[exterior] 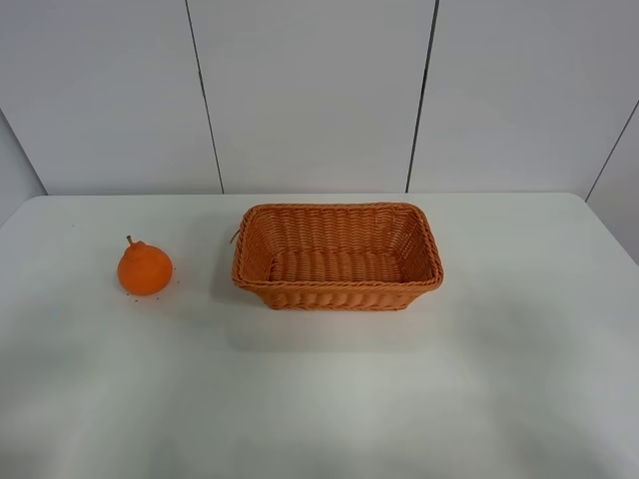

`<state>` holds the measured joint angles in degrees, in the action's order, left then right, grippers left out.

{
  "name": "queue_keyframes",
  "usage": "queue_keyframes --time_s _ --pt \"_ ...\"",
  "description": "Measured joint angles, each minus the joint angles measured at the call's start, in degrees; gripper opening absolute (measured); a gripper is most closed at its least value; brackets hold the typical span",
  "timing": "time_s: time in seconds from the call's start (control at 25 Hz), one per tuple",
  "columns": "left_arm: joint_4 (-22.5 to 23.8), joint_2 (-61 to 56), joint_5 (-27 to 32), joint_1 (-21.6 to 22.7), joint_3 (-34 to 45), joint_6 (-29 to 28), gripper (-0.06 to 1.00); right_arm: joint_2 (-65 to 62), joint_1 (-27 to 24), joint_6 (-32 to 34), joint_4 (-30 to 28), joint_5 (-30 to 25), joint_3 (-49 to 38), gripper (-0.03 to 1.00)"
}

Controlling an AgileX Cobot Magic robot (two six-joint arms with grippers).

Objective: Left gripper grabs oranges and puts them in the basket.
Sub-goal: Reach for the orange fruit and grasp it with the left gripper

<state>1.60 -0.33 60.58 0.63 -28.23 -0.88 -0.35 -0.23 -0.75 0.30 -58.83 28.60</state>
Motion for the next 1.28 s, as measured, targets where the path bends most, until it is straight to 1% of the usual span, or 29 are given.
queue_keyframes --time_s 0.48,0.6,0.68,0.76,0.96,1.28 --pt "0.3 0.0 -0.3 0.0 0.0 0.0 0.85 0.0 0.0 0.0 0.0 0.0 0.0 0.69" --pt "1.0 0.3 -1.4 0.0 -1.2 0.0 0.85 0.0 0.0 0.0 0.0 0.0 0.0 0.69" --pt "1.0 3.5 -1.6 0.0 -3.3 0.0 0.85 0.0 0.0 0.0 0.0 0.0 0.0 0.69" --pt "0.3 8.9 -1.5 0.0 -6.3 0.0 0.85 0.0 0.0 0.0 0.0 0.0 0.0 0.69" --pt "-2.1 28.5 -1.6 0.0 -15.4 0.0 0.85 0.0 0.0 0.0 0.0 0.0 0.0 0.69" --pt "-2.4 62.1 -1.9 0.0 -31.6 0.0 0.85 0.0 0.0 0.0 0.0 0.0 0.0 0.69"
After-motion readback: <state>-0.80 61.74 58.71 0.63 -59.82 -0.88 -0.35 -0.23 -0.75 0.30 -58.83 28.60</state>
